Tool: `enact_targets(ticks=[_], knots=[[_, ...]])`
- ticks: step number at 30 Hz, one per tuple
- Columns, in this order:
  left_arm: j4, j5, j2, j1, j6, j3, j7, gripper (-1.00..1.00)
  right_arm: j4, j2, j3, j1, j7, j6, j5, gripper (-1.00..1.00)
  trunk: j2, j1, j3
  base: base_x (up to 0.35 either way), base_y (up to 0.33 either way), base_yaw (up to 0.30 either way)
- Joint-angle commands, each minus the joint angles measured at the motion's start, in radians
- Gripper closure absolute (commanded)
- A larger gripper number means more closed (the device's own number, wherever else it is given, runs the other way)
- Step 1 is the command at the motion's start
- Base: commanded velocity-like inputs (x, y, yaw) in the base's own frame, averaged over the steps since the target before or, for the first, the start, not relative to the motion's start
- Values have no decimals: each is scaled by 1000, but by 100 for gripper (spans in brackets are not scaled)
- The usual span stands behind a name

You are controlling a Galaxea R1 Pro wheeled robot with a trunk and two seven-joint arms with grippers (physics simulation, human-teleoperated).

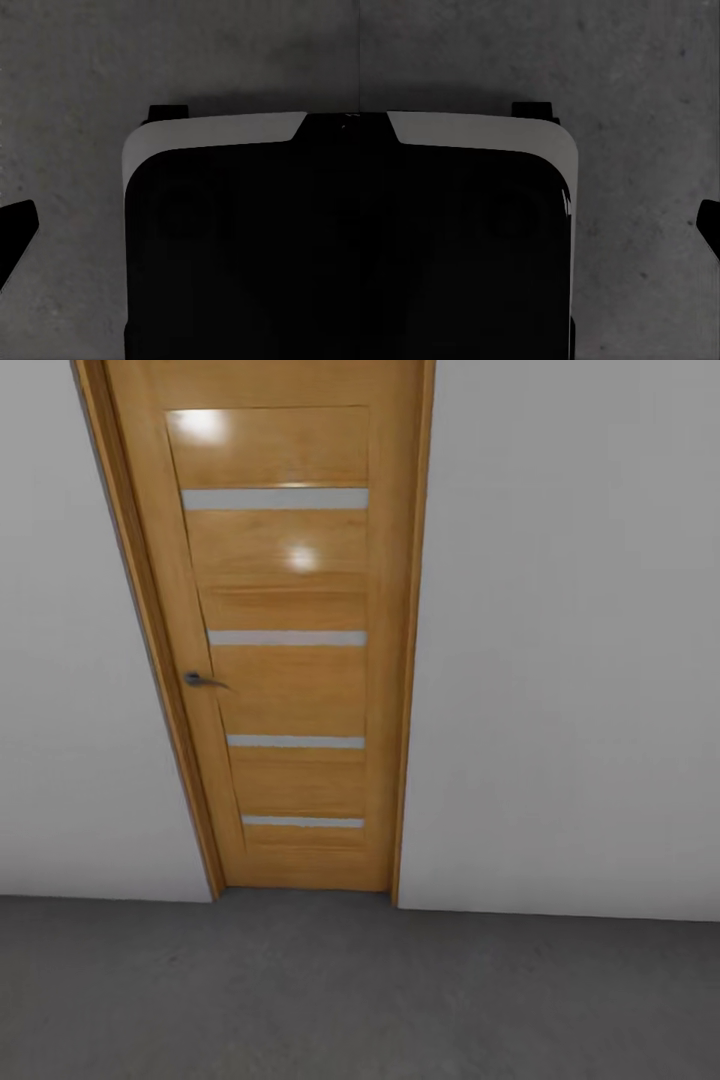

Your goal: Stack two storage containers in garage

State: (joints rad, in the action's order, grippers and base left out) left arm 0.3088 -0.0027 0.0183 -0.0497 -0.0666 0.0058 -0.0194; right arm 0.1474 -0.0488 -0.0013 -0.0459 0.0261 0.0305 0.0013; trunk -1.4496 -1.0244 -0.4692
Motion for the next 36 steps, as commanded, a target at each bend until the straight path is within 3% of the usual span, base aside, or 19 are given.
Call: enact_targets(ticks=[1, 26, 36], knots=[[4, 0, 0, -1, -7, 1, -2, -100, 1, 0, 0, 0, 3, 3, 0, -100, 0, -1, -1, 340, 0, -7], [4, 0, 0, -1, -7, 2, -2, -100, 1, 0, 0, 0, 2, 3, -3, -100, 0, -1, -1, 342, 24, -1], [4, 0, 0, -1, -7, 2, -2, -100, 1, 0, 0, 0, 2, 3, -3, -100, 0, -1, -1, 221, 16, 0]])
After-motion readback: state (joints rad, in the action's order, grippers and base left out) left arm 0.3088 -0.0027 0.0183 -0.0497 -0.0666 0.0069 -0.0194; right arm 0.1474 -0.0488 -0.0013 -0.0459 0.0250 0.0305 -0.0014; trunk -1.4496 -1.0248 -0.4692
